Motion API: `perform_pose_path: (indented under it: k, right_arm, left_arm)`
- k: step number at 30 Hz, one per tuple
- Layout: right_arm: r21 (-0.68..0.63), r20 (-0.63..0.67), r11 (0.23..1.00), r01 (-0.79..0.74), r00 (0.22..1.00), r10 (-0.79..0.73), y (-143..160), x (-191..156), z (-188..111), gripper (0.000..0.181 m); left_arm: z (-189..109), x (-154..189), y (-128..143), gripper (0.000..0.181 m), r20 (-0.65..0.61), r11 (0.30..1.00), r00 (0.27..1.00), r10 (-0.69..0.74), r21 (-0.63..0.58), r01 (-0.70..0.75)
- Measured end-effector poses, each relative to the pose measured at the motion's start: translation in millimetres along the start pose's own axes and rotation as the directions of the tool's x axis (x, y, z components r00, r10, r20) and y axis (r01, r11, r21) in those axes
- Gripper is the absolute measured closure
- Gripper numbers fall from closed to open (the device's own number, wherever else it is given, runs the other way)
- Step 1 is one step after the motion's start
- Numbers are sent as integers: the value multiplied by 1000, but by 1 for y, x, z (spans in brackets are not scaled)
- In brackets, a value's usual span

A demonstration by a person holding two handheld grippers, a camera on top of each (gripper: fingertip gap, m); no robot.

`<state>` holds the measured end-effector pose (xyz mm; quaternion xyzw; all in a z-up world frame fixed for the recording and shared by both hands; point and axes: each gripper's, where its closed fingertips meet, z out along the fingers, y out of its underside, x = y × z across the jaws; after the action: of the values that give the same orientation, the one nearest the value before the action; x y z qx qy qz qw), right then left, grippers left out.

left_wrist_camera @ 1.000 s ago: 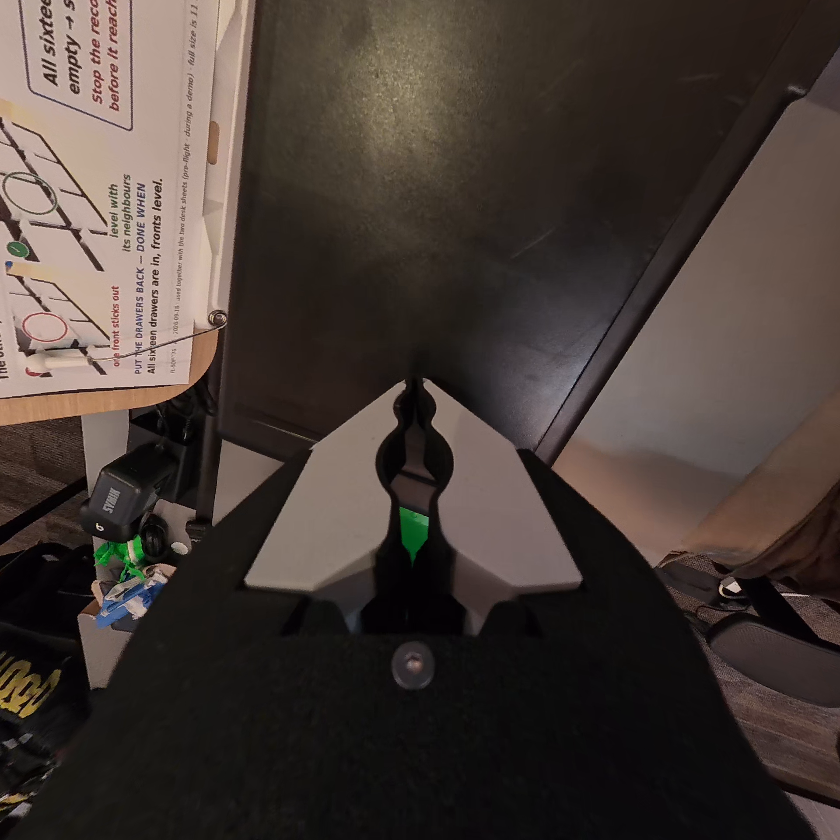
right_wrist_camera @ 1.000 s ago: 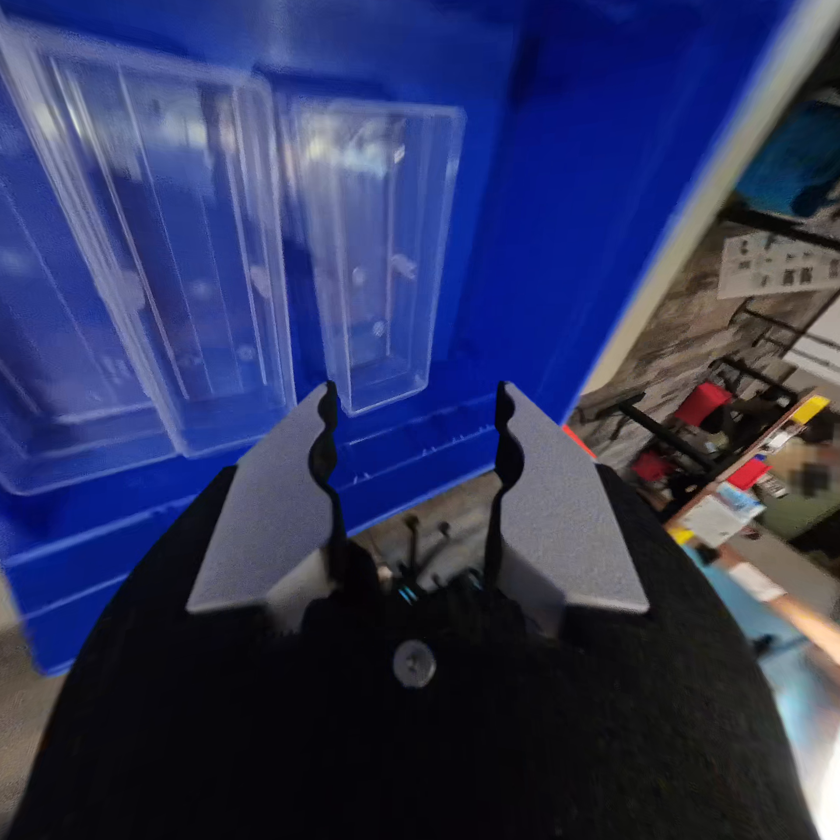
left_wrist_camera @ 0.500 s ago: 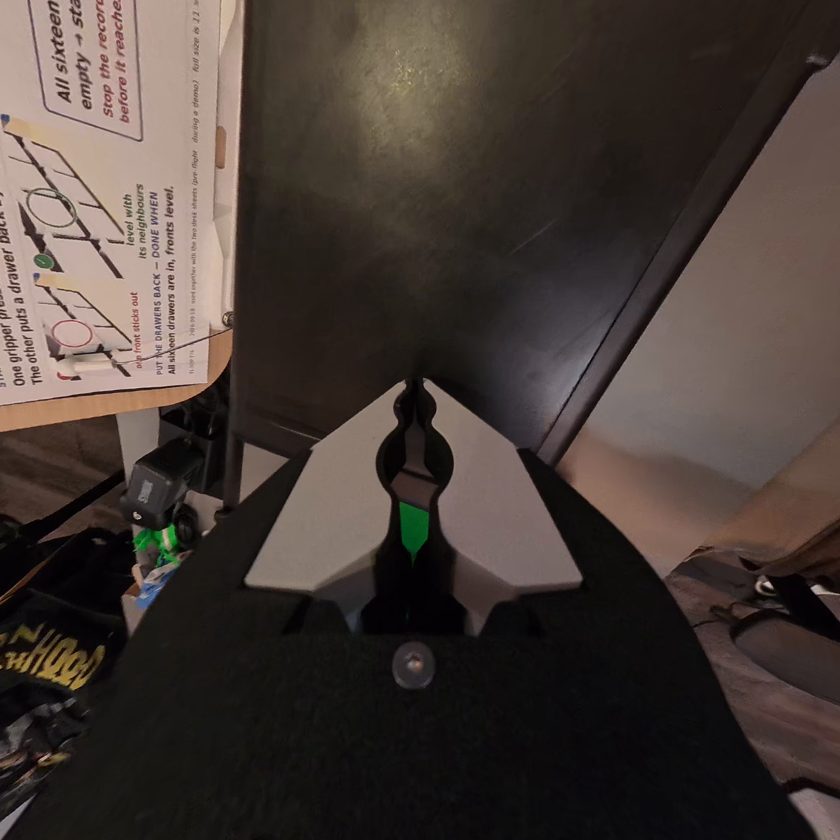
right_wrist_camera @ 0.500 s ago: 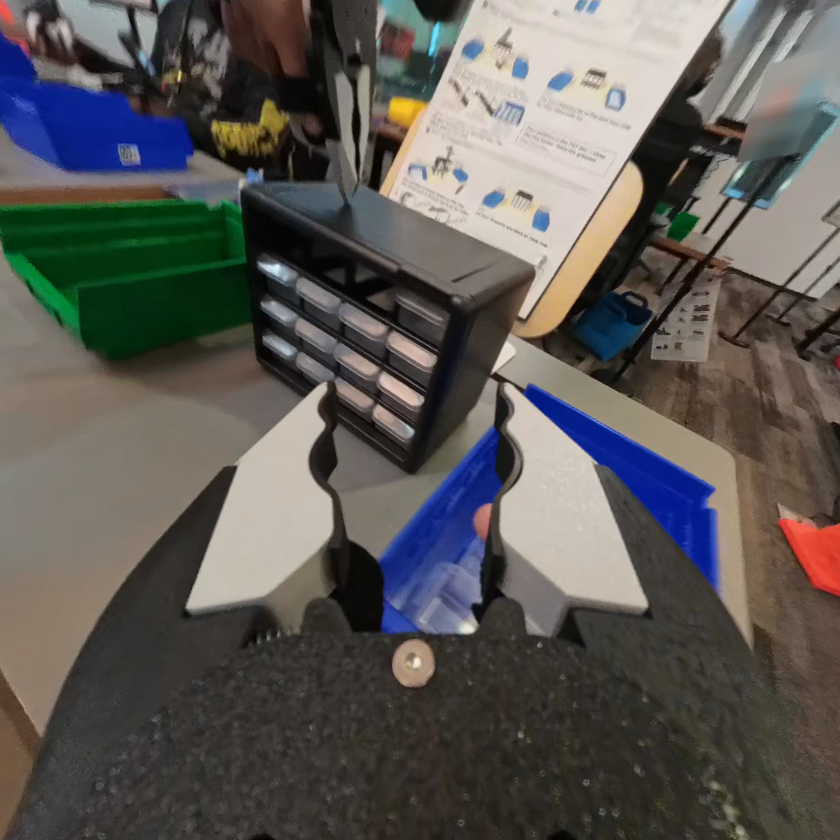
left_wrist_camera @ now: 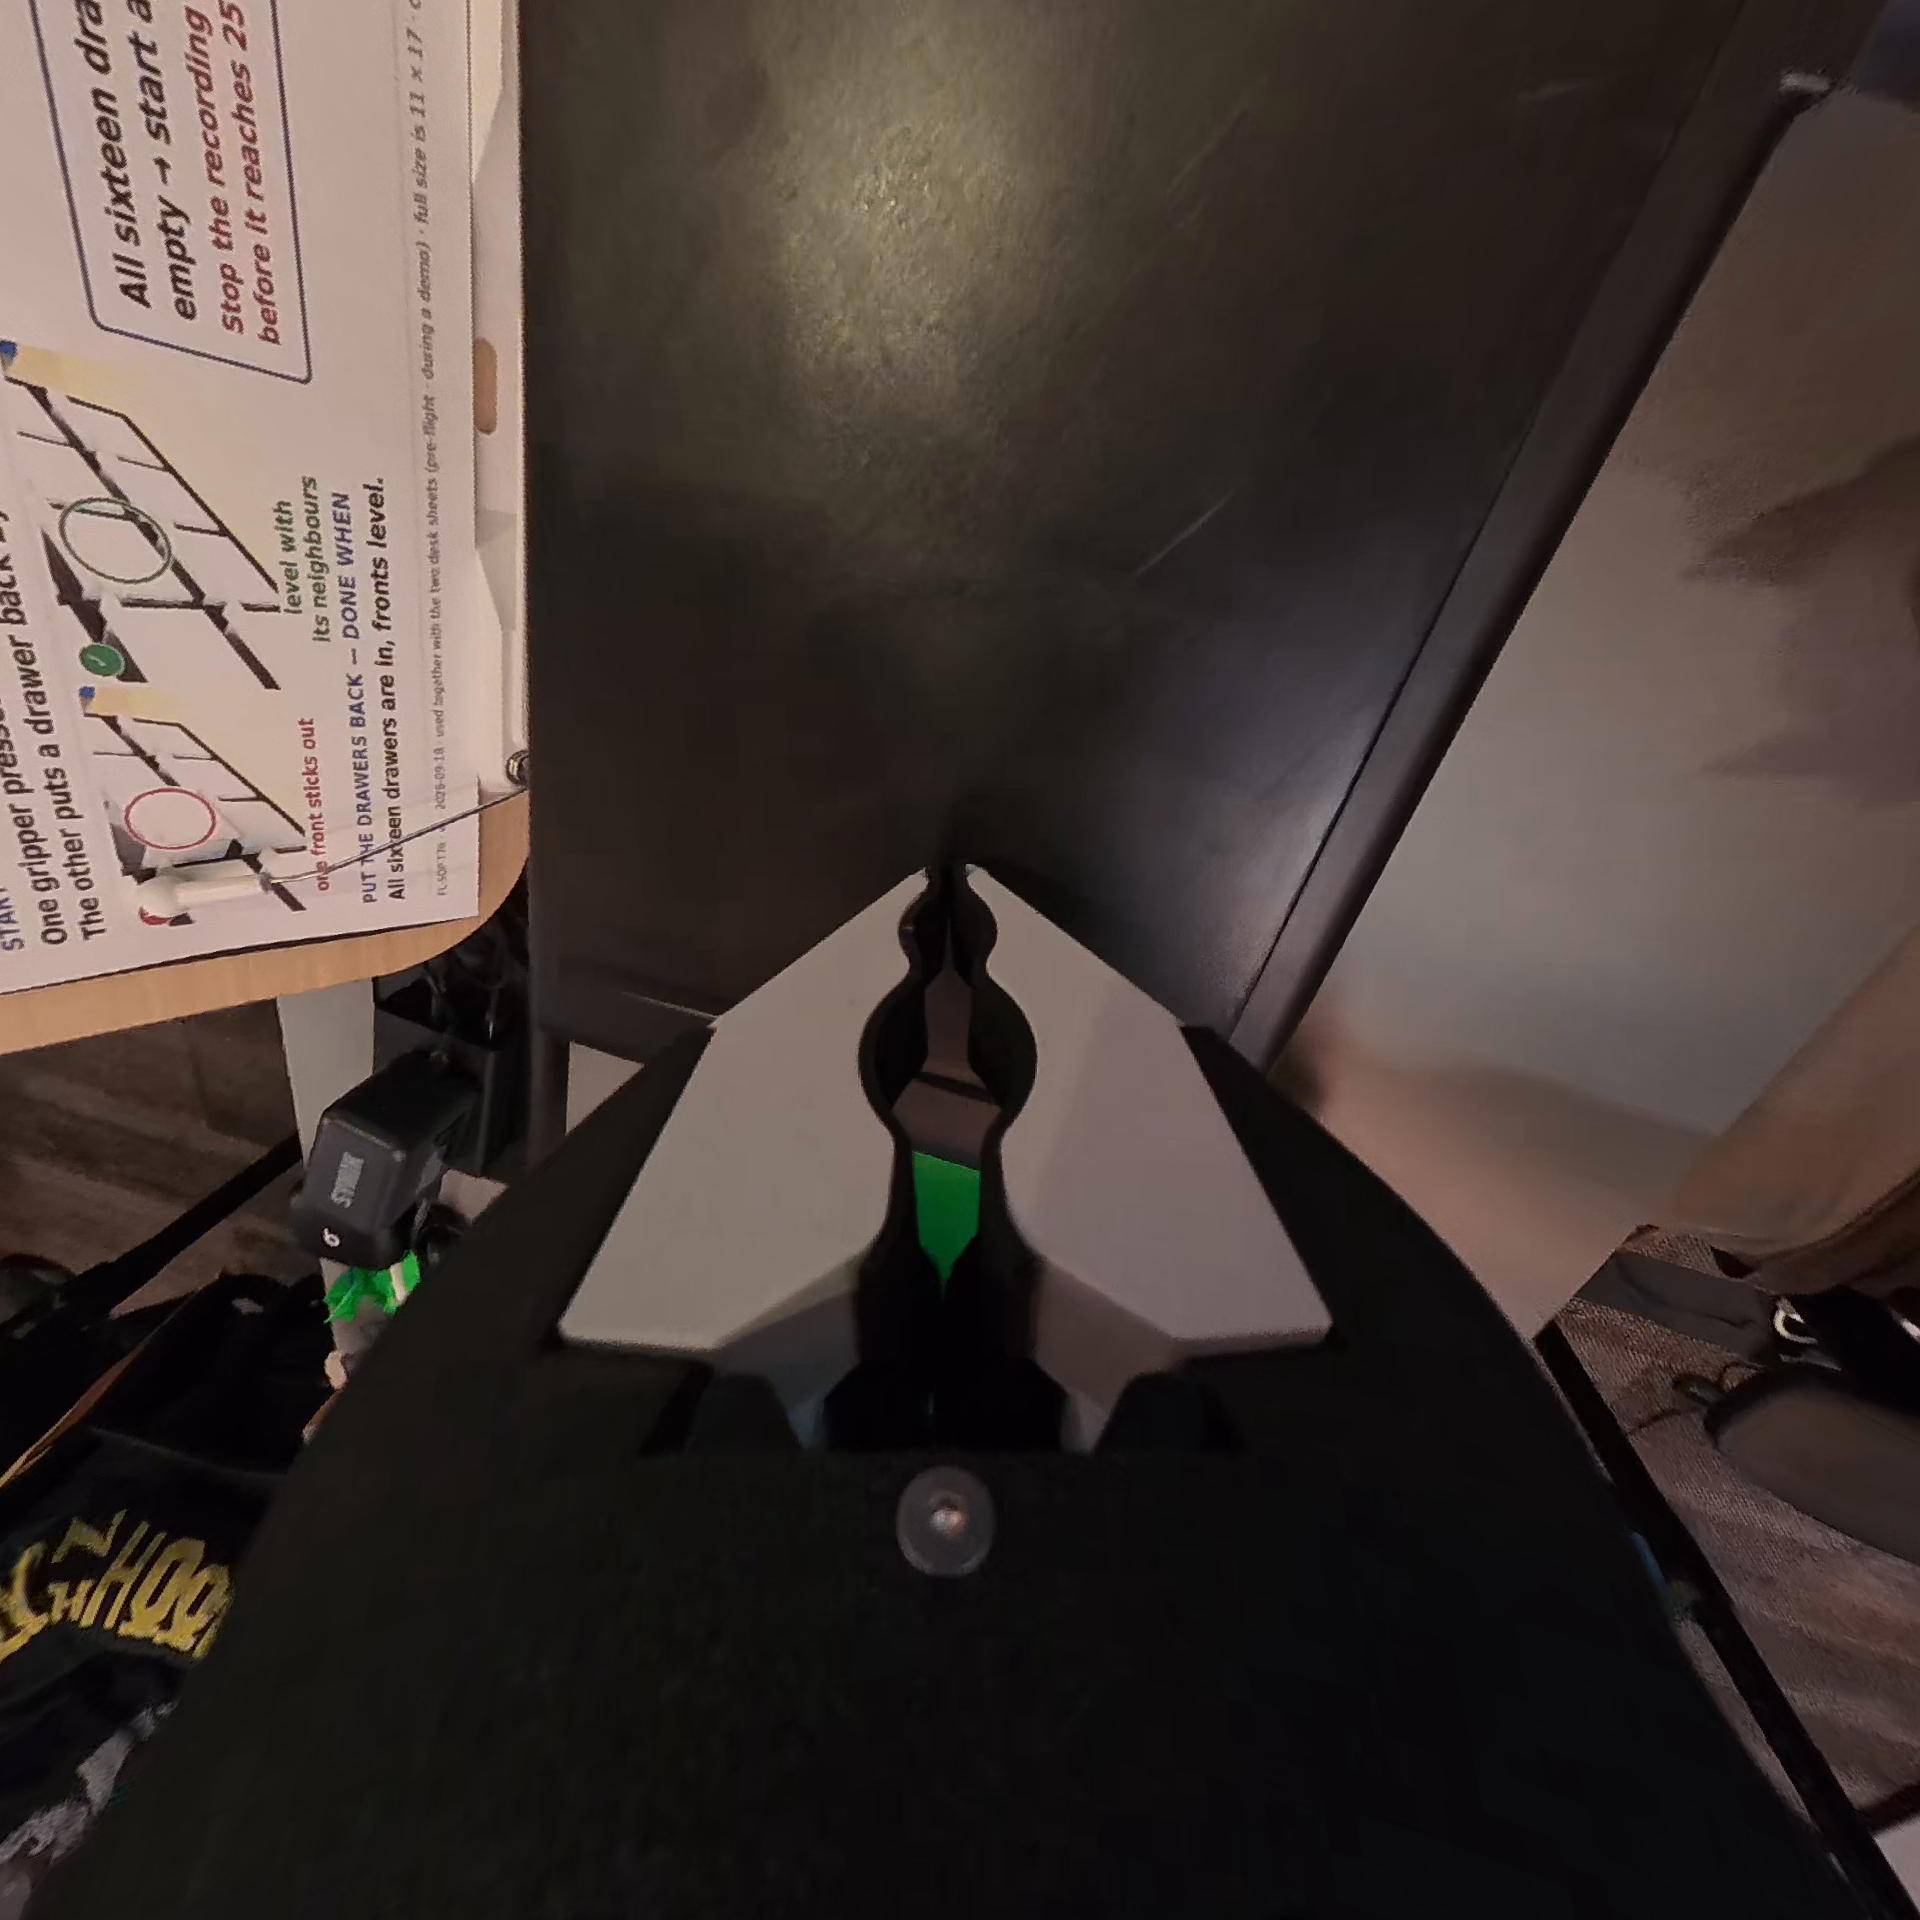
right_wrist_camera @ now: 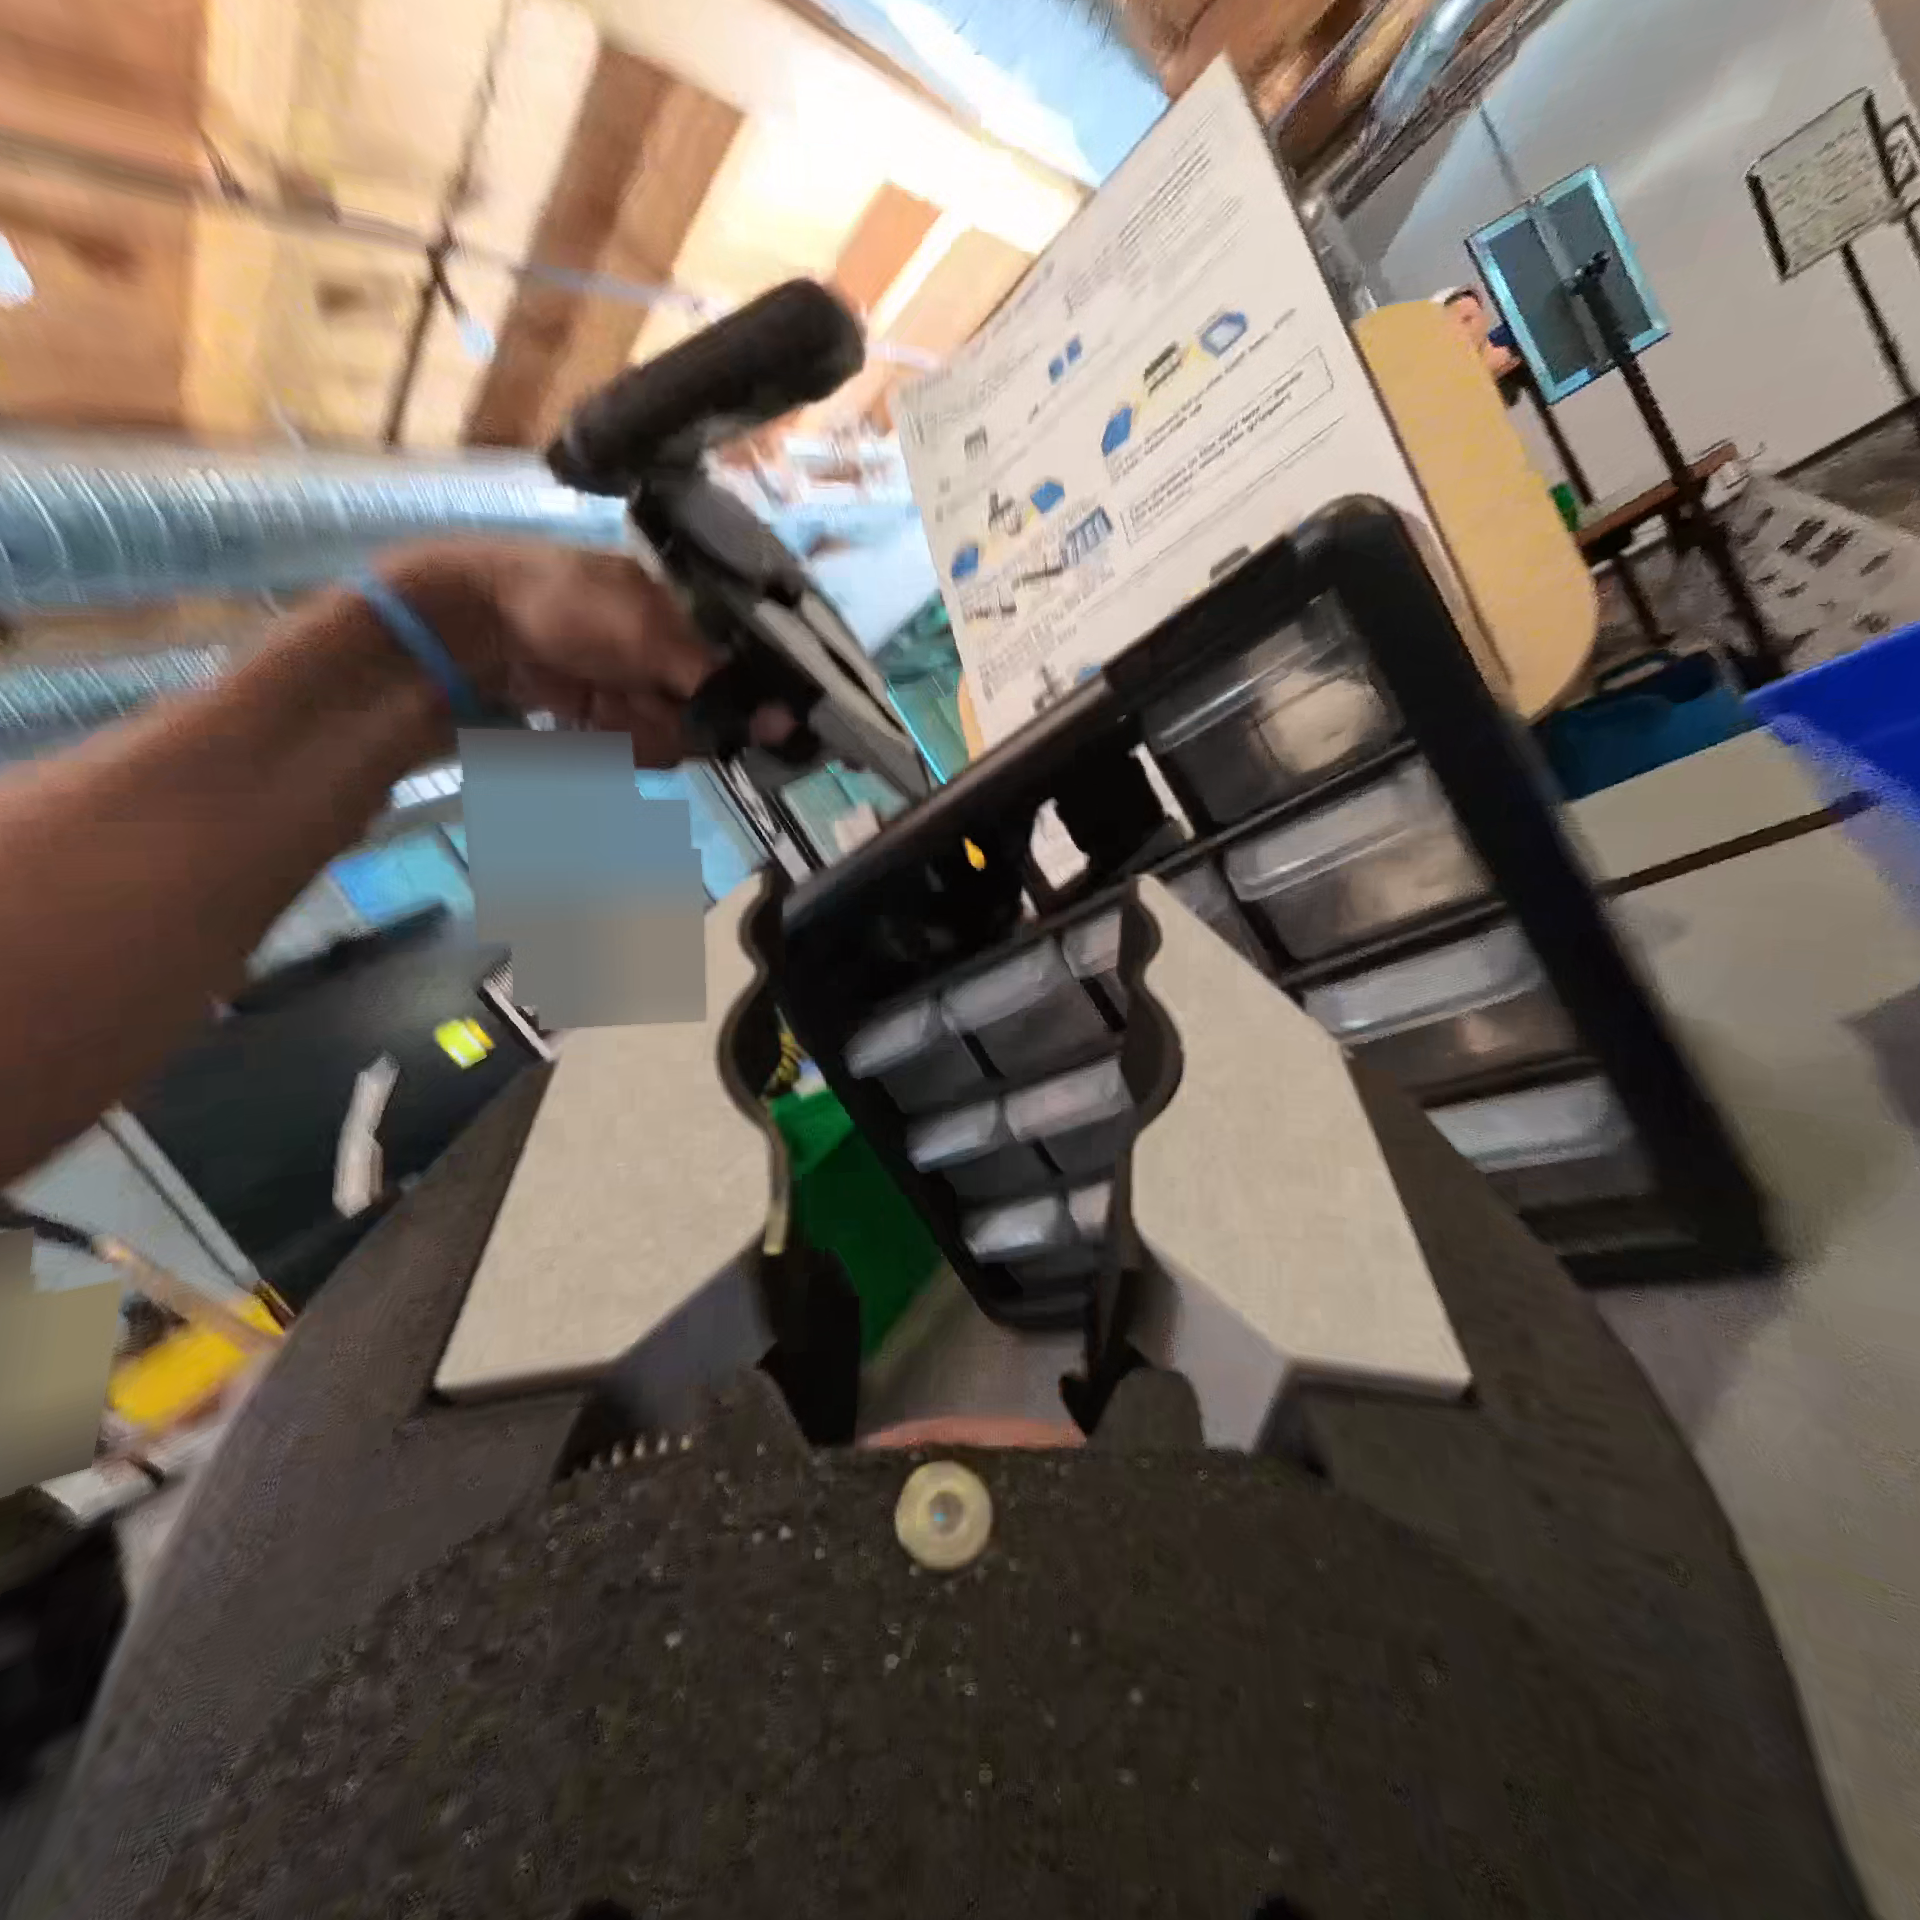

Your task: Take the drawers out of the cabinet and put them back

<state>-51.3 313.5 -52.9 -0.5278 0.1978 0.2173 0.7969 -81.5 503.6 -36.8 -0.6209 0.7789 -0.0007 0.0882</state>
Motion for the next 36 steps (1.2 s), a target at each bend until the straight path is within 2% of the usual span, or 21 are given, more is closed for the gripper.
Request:
perform_pose_path:
  k: [2,5,9,15,18,22,25,29,31,36]
  right_arm:
    - [69,9,991,-118,993,118,-9,14,20,123]
    - [214,-23,957,-198,978,207,-31,44,38,151]
    - [239,-79,946,-217,967,242,-29,66,56,171]
    - [257,-32,918,-303,946,322,-21,64,68,179]
    - [286,29,860,-424,900,434,-22,64,68,178]
    - [314,58,801,-510,852,520,-25,66,68,179]
    - [320,63,793,-518,847,528,-25,68,71,179]
    - [342,119,736,-585,803,583,-24,70,70,181]
    - [340,101,753,-564,818,567,-25,69,72,181]
    - [372,114,722,-584,800,588,-27,71,72,181]
  left_arm:
    - [0,0,0,181,-5,1000,1000,8,25,-8]
    - [0,0,0,181,-23,999,1000,17,48,-16]
    - [0,0,0,181,-31,997,999,33,67,-31]
    - [-1,0,0,181,-57,994,998,40,101,-34]
    - [-1,0,0,181,-78,993,996,33,113,-24]
    - [-1,0,0,181,-63,995,997,39,97,-33]
    - [0,0,-1,181,-33,997,998,51,65,-49]
    - [0,0,0,181,-8,997,998,69,21,-69]
    - [0,0,0,181,-3,997,997,73,6,-73]
    - [0,0,-1,181,0,997,997,72,-8,-72]
